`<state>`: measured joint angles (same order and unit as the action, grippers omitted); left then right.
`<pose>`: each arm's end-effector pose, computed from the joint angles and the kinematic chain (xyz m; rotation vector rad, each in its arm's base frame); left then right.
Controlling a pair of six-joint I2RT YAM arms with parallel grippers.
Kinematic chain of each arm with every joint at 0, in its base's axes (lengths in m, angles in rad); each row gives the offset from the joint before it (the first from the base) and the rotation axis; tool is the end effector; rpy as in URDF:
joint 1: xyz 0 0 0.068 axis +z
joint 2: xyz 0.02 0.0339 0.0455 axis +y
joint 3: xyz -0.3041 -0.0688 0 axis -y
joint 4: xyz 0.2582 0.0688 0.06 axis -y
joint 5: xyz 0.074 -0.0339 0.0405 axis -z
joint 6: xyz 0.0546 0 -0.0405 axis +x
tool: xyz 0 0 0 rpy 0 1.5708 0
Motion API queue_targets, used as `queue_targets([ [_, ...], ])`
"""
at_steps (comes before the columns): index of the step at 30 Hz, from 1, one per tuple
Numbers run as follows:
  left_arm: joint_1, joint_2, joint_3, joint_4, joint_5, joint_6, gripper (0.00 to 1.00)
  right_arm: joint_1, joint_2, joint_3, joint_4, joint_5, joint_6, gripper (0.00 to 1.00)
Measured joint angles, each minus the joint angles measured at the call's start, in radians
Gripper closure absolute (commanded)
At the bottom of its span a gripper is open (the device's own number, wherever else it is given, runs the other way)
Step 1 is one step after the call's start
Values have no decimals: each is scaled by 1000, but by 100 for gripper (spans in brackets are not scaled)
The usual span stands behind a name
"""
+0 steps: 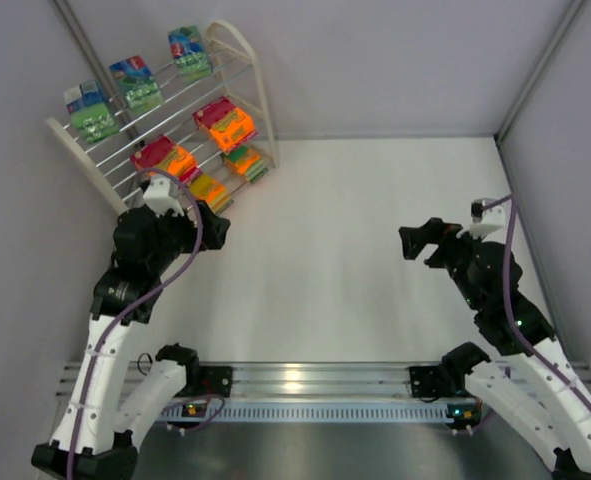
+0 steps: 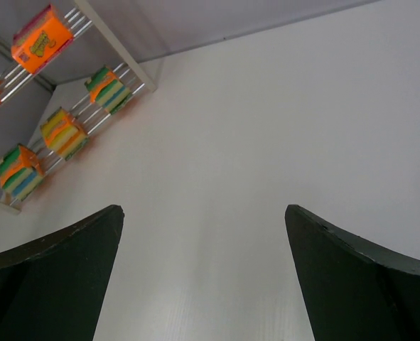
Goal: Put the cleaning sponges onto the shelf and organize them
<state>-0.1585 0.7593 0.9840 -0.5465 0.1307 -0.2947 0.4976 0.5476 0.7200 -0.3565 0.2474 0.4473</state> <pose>0.1562 -0.0322 0.3983 -0.0401 1.9125 -0.4313 0.1199 0.0499 0.3520 0.1378 1.7676 0.4717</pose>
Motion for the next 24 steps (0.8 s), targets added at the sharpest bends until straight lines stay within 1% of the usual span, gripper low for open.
queue_targets([
  [2,-45,-47,-35,-3,-8,-5,4,0,-63,-29,5,0,-2,1],
  [4,-64,-95,-72,-5,-11,-13,4,0,-144,-73,12,-1,0,1],
  [6,-66,-143,-113,-4,-21,-23,4,0,-202,-113,16,-3,4,1],
  [11,-67,-234,-222,-13,-15,-63,4,0,-288,-198,15,-8,39,1],
  [17,-68,-274,-250,-23,-46,-83,3,0,-391,-283,18,-19,76,0],
  [24,-68,-285,-253,-22,-50,-96,3,0,-454,-301,12,-15,89,1],
])
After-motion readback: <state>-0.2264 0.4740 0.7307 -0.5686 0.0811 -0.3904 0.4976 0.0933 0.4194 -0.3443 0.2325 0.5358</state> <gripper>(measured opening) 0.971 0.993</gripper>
